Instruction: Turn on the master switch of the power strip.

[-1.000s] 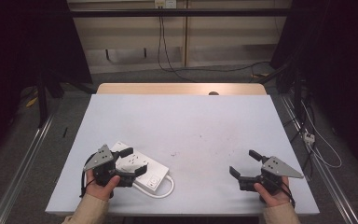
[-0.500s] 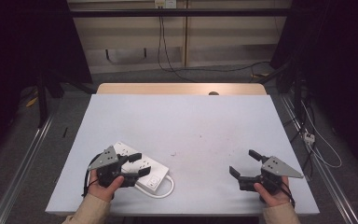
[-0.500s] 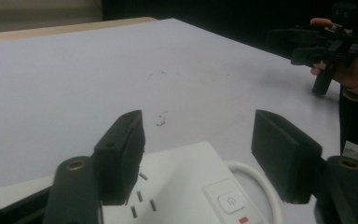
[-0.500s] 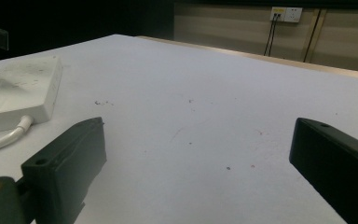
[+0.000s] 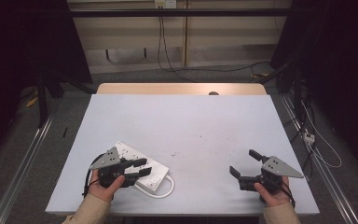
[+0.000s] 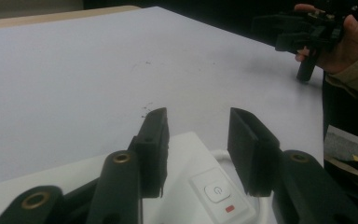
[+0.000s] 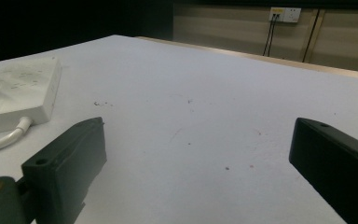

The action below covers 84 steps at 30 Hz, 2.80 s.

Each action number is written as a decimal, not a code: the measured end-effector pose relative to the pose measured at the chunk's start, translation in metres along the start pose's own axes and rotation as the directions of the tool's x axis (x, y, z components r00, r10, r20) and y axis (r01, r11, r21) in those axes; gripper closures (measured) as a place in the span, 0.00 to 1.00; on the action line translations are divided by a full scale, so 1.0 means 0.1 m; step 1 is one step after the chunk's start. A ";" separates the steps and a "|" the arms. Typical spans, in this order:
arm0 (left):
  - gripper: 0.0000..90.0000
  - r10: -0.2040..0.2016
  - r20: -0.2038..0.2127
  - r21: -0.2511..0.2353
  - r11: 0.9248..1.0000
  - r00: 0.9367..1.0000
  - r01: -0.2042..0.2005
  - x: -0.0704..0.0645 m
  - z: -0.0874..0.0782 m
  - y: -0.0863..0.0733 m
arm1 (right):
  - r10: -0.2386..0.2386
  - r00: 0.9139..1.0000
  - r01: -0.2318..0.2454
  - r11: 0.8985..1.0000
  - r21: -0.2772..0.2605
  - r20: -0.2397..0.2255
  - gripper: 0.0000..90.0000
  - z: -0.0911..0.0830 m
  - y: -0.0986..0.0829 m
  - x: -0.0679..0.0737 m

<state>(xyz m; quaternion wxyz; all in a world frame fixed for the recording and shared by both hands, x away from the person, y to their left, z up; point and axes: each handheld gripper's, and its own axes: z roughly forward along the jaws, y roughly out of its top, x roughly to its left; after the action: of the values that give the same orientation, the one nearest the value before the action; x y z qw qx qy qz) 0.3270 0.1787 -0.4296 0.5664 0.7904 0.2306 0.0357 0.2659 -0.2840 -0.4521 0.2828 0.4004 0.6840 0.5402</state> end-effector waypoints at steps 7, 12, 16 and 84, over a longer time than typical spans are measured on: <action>0.75 0.014 0.023 0.029 0.999 1.000 -0.015 -0.01 0.02 0.00 | -0.003 1.000 0.003 1.000 -0.001 -0.002 0.04 0.00 0.00 0.00; 0.79 0.022 0.027 0.056 0.998 0.999 -0.023 -0.02 0.04 0.00 | -0.004 1.000 0.004 1.000 -0.001 -0.003 0.04 0.00 0.00 0.00; 0.83 0.029 0.032 0.074 0.997 0.999 -0.031 -0.02 0.05 0.00 | -0.006 1.000 0.006 1.000 -0.002 -0.003 0.04 0.00 0.00 0.01; 1.00 0.038 0.073 0.225 0.973 0.997 -0.053 -0.07 0.21 -0.08 | -0.008 1.000 0.008 1.000 -0.011 -0.003 0.04 0.00 0.02 0.01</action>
<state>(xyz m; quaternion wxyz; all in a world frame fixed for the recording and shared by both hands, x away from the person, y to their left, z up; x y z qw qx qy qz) 0.3247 0.1590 -0.4425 0.4788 0.8558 0.1956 -0.0048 0.2657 -0.2832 -0.4505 0.2863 0.3954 0.6830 0.5434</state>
